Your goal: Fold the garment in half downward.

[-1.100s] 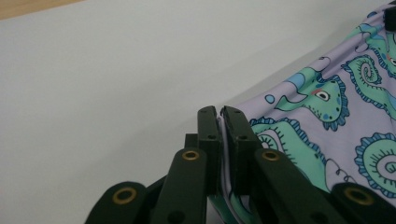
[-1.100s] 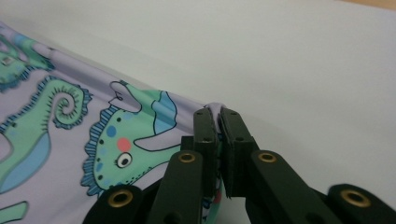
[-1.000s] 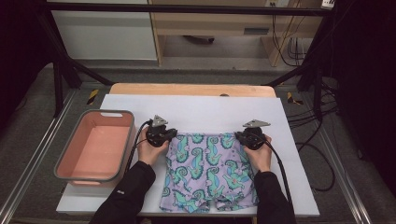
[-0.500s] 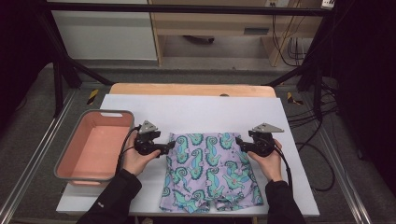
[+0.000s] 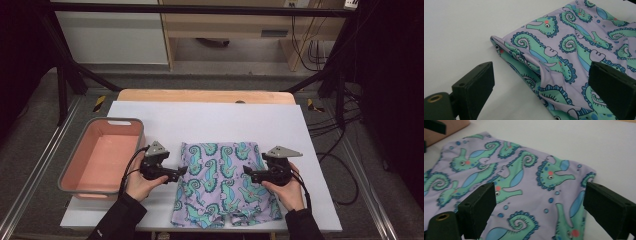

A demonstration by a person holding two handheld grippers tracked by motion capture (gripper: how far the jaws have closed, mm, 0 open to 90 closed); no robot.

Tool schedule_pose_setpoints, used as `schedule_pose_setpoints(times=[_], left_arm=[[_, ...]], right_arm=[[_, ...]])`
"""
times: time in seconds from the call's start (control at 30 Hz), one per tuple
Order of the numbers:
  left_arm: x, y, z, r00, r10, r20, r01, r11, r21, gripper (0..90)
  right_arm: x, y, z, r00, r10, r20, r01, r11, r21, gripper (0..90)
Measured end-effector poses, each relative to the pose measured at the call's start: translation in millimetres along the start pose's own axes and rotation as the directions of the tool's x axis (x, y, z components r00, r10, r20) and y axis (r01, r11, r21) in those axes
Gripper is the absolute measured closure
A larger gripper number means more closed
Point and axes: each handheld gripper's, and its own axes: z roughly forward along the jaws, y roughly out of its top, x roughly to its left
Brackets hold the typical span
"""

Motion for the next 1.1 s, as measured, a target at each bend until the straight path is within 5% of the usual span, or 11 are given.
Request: schedule_pose_setpoints(times=[0.57,1.1], left_arm=[[-4.4,1.4,10.7,0.9995,0.014,0.029,-0.015,0.9990,0.042,4.4],[-0.8,23.4,28.0,0.9979,0.029,0.057,-0.032,0.9987,0.040,2.5]], right_arm=[[31.2,-14.6,-7.0,0.9965,-0.012,-0.082,0.012,1.000,0.009,5.0],[45.7,-15.2,-10.7,0.9959,-0.019,-0.088,0.020,1.000,0.011,4.0]])
